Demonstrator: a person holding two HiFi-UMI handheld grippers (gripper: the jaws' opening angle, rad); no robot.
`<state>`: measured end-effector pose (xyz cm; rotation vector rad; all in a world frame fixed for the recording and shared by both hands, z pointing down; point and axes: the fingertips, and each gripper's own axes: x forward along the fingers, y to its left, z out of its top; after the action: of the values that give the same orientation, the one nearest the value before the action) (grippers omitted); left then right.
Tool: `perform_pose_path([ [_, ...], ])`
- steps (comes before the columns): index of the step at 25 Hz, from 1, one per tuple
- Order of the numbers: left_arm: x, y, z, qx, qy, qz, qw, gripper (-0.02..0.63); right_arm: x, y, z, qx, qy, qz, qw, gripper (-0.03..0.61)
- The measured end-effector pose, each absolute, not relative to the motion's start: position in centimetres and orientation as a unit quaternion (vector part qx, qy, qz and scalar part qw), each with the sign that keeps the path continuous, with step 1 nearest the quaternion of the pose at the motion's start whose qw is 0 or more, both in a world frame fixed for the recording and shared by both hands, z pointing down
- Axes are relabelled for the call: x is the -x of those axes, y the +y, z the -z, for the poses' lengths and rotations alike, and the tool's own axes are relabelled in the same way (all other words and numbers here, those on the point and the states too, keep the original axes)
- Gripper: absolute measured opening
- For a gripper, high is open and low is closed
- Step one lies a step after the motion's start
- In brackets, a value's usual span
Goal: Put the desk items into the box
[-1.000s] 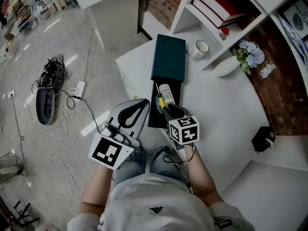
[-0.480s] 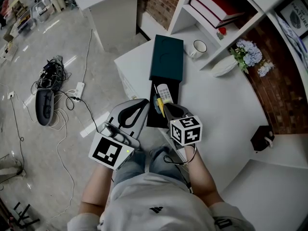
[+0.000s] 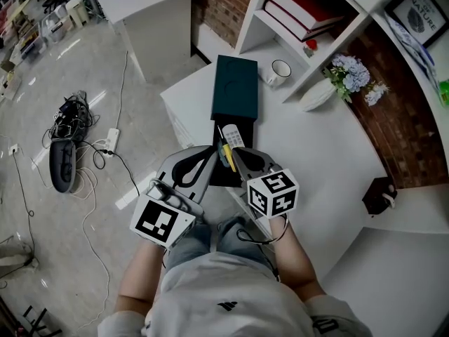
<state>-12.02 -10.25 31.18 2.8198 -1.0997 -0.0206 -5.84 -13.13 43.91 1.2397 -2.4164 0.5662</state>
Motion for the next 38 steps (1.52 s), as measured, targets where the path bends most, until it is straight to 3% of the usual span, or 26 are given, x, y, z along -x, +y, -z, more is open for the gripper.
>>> perform_pose_path([
  [27, 6.4, -9.7, -30.0, -0.959, -0.279, 0.0, 0.042, 0.012, 4.1, -9.8, -30.4, -0.442, -0.891, -0.101, 0.033, 0.008],
  [38, 6.0, -9.6, -30.2, -0.962, -0.27, -0.007, 0.041, 0.012, 4.1, -8.7, -28.9, -0.437, -0.896, -0.074, 0.007, 0.008],
])
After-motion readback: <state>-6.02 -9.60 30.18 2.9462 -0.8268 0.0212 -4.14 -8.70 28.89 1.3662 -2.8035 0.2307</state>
